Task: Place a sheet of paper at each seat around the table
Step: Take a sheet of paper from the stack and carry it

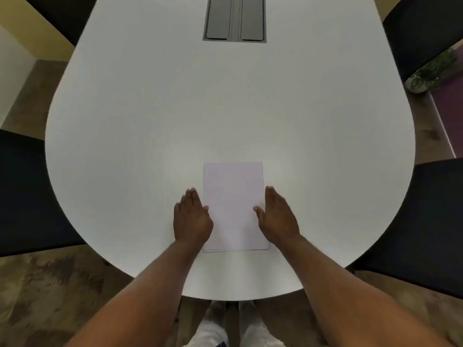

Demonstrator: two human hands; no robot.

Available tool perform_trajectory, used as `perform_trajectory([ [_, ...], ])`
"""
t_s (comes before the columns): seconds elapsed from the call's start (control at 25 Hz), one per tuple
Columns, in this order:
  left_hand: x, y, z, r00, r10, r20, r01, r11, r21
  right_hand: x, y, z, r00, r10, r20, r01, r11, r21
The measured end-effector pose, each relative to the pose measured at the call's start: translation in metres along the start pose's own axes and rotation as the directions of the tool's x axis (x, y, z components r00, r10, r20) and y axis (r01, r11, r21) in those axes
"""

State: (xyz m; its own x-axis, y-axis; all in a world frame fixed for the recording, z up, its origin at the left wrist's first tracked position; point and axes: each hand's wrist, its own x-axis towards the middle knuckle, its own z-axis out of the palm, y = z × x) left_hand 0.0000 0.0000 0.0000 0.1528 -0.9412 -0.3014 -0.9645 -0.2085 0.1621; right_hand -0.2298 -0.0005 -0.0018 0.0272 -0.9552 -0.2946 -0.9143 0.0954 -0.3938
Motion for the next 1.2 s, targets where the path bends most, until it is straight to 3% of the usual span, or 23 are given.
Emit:
perform_trajectory([
  [0.08,0.0,0.004,0.007,0.968,-0.221,0.119,0.232,0.968,-0.095,-0.004,0.002,0.011,0.988,0.126,0.092,-0.13,0.99,0.047],
  [0.16,0.0,0.007,0.017,0.926,-0.304,0.223,0.338,0.931,-0.136,-0.011,0.007,0.024,0.965,0.196,0.175,-0.202,0.979,0.017],
  [0.24,-0.001,0.009,0.022,0.905,-0.305,0.296,0.358,0.923,-0.143,-0.011,0.009,0.031,0.949,0.229,0.215,-0.235,0.972,0.004],
  [0.52,-0.002,0.017,0.032,0.86,-0.373,0.349,0.471,0.843,-0.261,-0.004,0.003,0.039,0.938,0.278,0.208,-0.286,0.958,0.009],
  [0.8,0.004,0.018,0.026,0.807,-0.435,0.399,0.576,0.726,-0.375,-0.001,-0.004,0.037,0.919,0.361,0.161,-0.391,0.891,0.231],
  [1.2,0.002,0.017,0.028,0.791,-0.489,0.368,0.612,0.655,-0.443,0.005,-0.003,0.038,0.866,0.488,0.113,-0.495,0.802,0.334],
])
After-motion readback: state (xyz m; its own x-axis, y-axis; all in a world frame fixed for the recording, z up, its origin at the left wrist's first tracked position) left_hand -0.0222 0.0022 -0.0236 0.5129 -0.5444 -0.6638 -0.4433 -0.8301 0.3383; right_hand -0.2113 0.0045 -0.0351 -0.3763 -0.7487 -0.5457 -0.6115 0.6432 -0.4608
